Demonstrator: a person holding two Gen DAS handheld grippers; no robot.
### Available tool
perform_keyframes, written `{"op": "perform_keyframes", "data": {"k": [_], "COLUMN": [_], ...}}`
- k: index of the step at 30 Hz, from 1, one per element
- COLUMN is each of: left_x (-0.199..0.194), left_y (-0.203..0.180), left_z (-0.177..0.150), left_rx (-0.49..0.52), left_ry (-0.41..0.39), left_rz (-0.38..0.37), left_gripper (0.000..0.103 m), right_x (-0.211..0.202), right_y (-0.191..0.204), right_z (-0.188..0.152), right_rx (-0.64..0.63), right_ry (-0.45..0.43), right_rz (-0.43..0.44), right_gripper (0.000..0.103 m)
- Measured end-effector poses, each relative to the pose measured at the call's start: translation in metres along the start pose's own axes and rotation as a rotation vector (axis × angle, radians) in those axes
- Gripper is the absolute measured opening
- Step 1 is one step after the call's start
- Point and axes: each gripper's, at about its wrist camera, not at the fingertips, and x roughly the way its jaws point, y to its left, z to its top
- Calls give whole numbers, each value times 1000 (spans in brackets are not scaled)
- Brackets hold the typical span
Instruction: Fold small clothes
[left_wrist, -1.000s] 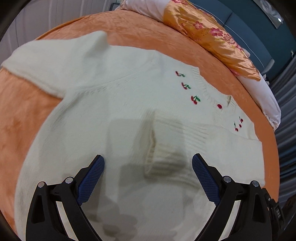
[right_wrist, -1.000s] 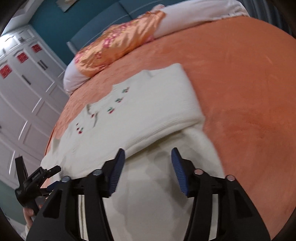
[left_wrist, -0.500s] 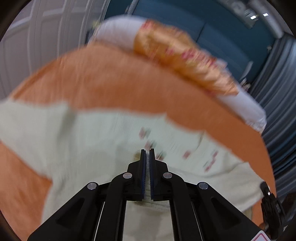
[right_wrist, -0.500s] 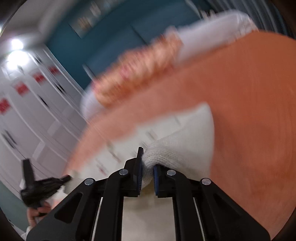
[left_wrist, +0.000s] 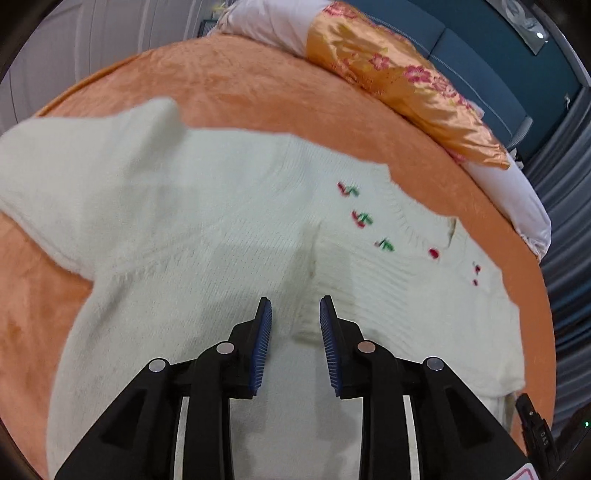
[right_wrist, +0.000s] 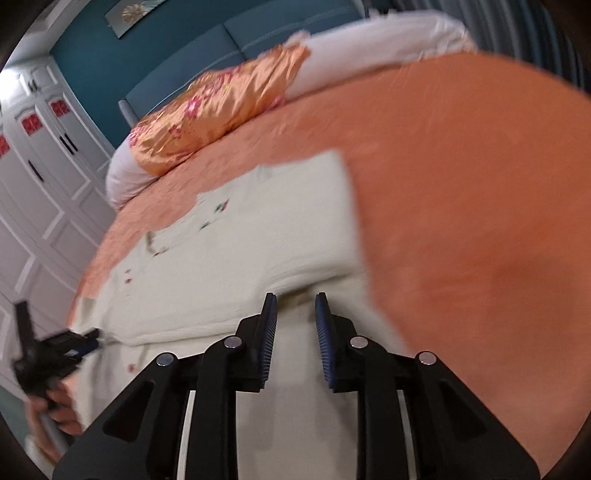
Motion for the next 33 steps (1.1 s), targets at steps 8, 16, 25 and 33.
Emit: {"op": "perform_keyframes", "data": {"k": [8, 16, 25, 33], "left_x": [-2, 33, 38, 37], "left_y": [-61, -62, -75, -53], "left_z": [-1, -30, -41, -35], "left_rx": [178, 323, 388, 282], "left_ry": [-71, -80, -143, -139], "left_rz": [63, 185, 282, 287], "left_gripper": [26, 32, 35, 69], "right_x": [35, 55, 31, 25], "right_y": [83, 56, 25, 7], "right_z": [15, 13, 18, 17], "right_rx": [-246, -266, -220, -85], "right_ry": [106, 105, 73, 76], "right_rz": [90, -55, -67, -47], "right_gripper": [22, 16, 2, 4]}}
